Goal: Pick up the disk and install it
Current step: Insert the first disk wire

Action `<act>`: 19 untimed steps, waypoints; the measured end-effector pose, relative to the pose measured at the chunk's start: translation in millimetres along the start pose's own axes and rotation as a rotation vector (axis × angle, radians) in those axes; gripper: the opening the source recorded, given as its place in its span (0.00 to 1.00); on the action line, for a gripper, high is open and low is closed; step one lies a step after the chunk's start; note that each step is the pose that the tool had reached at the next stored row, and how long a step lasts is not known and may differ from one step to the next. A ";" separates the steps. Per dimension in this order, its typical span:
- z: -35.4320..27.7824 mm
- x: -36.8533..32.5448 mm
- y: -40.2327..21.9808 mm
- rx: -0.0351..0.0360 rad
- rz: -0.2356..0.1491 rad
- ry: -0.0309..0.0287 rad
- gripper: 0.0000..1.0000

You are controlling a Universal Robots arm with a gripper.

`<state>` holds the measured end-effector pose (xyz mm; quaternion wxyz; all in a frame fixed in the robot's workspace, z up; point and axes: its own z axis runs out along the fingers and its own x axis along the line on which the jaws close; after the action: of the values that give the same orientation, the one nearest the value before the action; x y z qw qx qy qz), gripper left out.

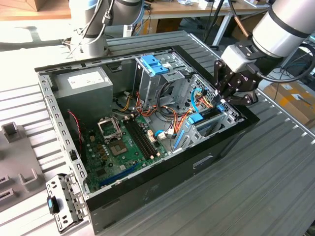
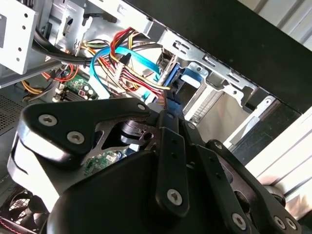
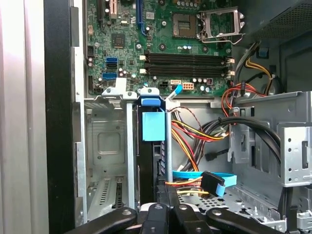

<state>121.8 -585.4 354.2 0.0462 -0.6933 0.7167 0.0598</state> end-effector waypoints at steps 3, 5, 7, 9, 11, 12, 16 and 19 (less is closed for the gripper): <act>3.8 0.6 -0.9 -0.0091 0.002 0.0001 0.11; 7.8 1.1 -1.1 -0.0121 0.002 0.0001 0.11; 10.4 1.5 -1.1 -0.0148 0.002 0.0008 0.11; 12.4 1.9 -1.2 -0.0168 0.003 0.0012 0.11; 11.4 1.8 -1.2 -0.0173 0.003 -0.0021 0.11; 3.3 0.7 -1.0 -0.0173 0.003 -0.0025 0.11; -11.6 -1.6 -1.3 -0.0174 0.002 -0.0035 0.11; -16.4 -2.3 -4.3 -0.0174 0.002 -0.0072 0.11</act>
<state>126.4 -585.7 370.6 0.0427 -0.6926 0.7168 0.0686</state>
